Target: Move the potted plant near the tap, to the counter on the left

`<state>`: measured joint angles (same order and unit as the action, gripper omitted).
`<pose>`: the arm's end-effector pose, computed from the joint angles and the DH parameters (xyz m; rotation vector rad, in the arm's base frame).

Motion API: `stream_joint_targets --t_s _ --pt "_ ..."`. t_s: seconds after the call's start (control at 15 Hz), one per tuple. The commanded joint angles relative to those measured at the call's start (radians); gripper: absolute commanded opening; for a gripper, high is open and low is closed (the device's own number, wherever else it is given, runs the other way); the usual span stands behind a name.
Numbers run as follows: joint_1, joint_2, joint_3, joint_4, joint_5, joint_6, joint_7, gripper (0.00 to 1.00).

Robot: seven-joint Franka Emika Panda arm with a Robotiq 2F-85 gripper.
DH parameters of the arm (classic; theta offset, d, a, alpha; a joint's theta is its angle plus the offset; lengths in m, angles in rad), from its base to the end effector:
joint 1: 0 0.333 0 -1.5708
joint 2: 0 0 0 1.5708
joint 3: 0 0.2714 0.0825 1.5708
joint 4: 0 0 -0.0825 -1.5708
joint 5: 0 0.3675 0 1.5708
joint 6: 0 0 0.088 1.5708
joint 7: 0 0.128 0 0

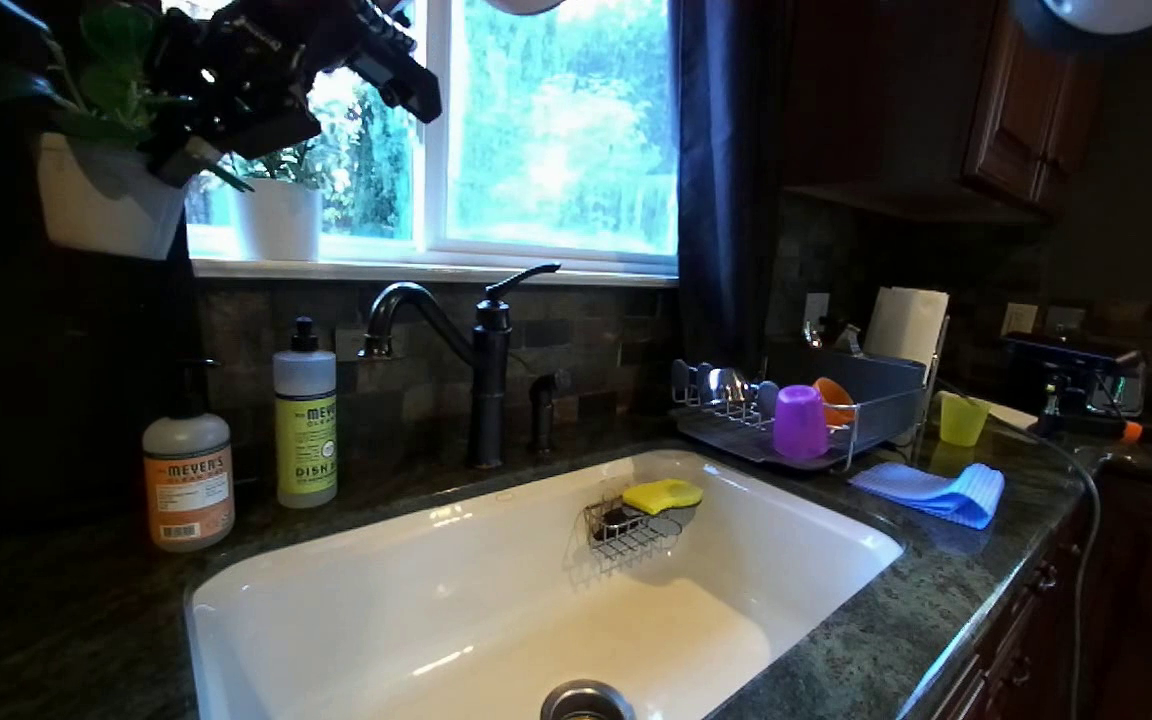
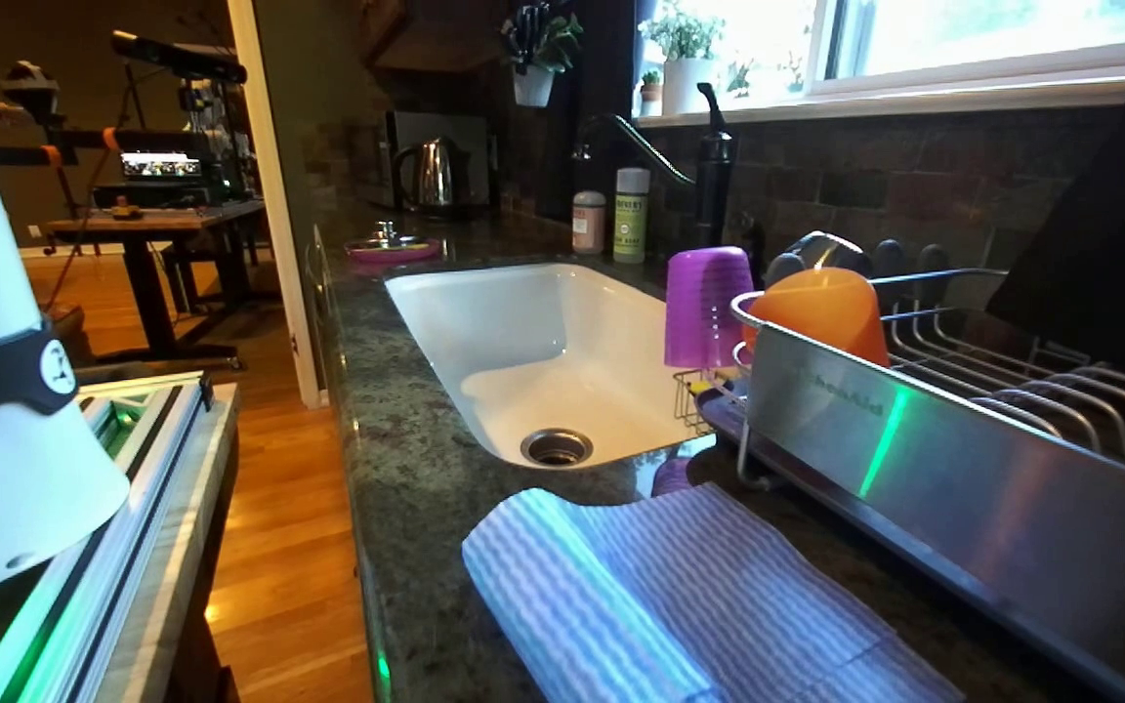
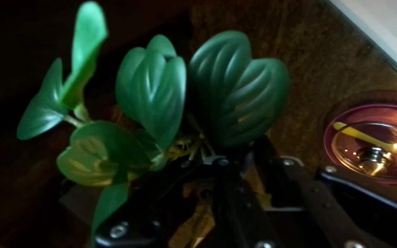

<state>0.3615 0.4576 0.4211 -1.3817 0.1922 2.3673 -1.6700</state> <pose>0.5344 0.4619 0.4797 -1.2441 -2.6411 -0.9815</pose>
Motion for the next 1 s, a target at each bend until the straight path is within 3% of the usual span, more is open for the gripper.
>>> stream_joint_targets --t_s 0.0,0.2,0.67,0.73,0.8,0.93 --pt "0.033 0.177 0.049 0.216 -0.024 -0.146 -0.126 0.04" --pt "0.080 0.251 0.045 0.300 -0.058 -0.230 -0.215 0.04" --pt "0.222 0.356 -0.035 0.417 -0.267 -0.184 -0.271 0.04" --pt "0.218 0.358 -0.025 0.413 -0.265 -0.163 -0.269 0.04" --pt "0.198 0.321 -0.015 0.356 -0.238 -0.186 -0.245 0.15" --pt "0.206 0.334 -0.017 0.369 -0.247 -0.172 -0.249 0.15"
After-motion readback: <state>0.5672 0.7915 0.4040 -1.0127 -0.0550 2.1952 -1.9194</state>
